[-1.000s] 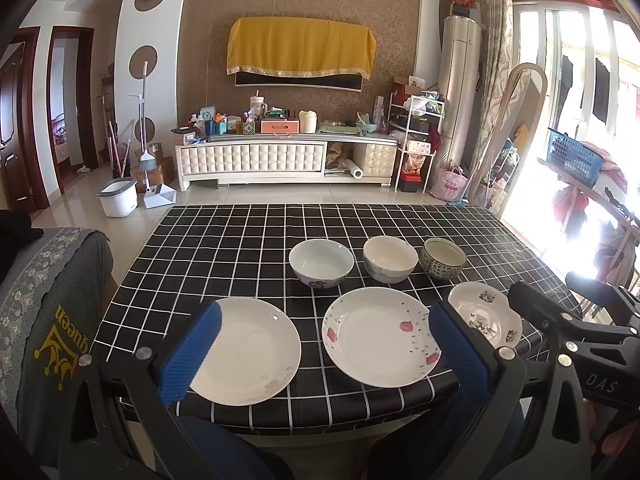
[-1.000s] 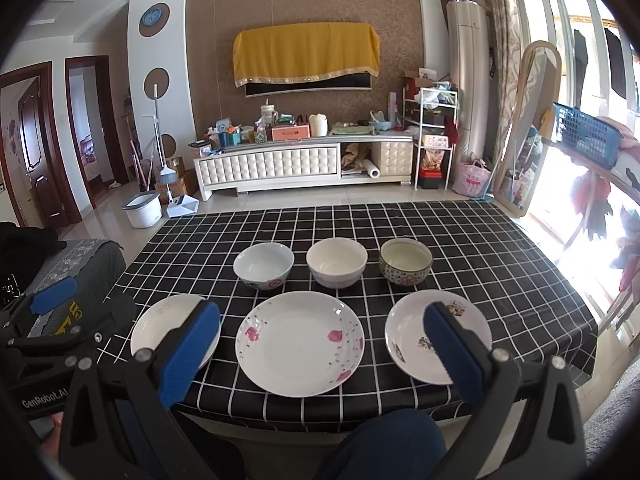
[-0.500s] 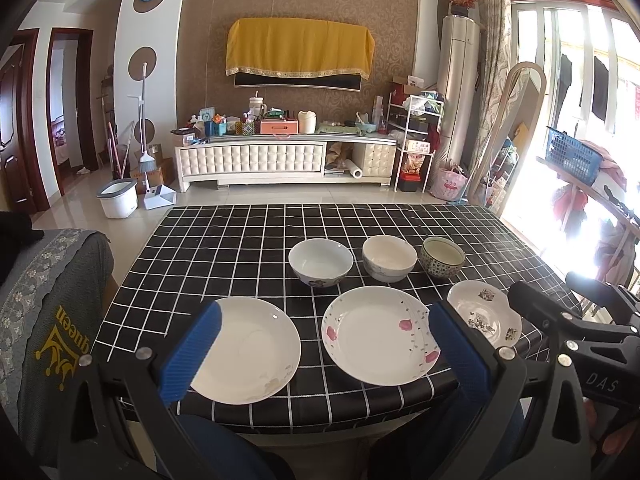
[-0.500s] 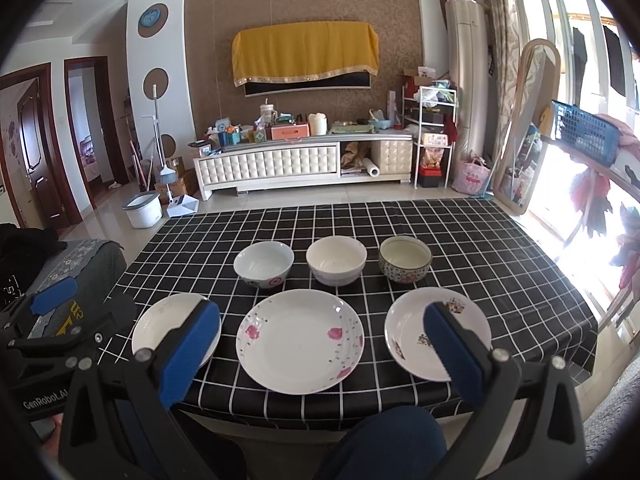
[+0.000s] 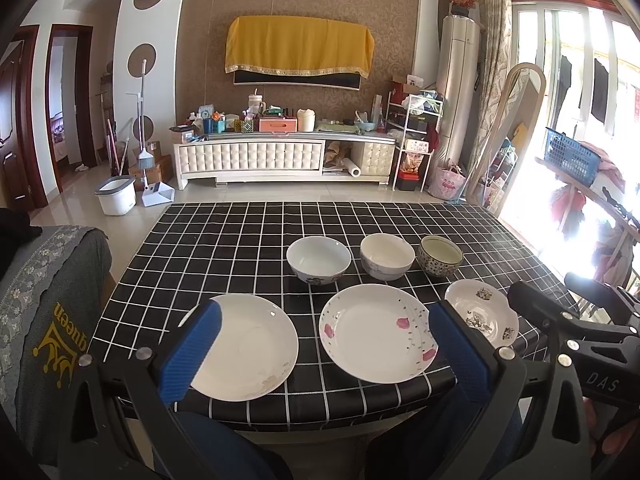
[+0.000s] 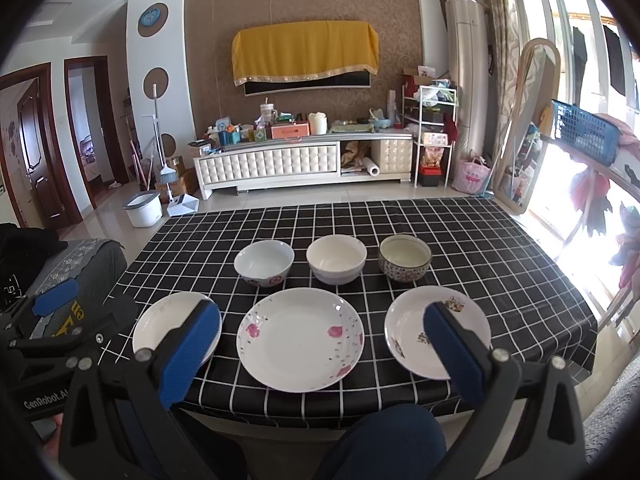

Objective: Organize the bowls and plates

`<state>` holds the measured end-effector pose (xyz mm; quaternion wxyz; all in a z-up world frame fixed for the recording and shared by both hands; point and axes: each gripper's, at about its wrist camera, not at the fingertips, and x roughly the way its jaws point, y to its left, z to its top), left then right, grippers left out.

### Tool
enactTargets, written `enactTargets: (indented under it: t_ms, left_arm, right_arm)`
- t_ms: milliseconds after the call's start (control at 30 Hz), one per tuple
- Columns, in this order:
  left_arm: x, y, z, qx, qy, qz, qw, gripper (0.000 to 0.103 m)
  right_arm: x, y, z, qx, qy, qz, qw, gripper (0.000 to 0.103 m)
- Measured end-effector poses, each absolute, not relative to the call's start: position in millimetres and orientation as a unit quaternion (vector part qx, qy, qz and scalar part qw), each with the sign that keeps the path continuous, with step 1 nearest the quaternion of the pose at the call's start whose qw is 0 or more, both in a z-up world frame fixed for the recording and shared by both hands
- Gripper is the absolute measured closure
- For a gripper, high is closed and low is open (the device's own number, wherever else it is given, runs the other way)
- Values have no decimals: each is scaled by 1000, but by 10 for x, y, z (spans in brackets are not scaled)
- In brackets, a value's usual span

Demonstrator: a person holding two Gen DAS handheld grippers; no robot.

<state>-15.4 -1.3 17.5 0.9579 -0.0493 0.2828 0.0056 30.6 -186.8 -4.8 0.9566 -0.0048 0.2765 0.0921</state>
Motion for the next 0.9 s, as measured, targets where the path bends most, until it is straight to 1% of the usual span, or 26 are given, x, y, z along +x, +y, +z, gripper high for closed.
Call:
enactTargets:
  t_ms: [900]
  left_arm:
    - [-126, 5, 82, -49, 284, 7, 958, 1]
  right_arm:
    - [297, -1860, -75, -5, 281, 93, 955, 0]
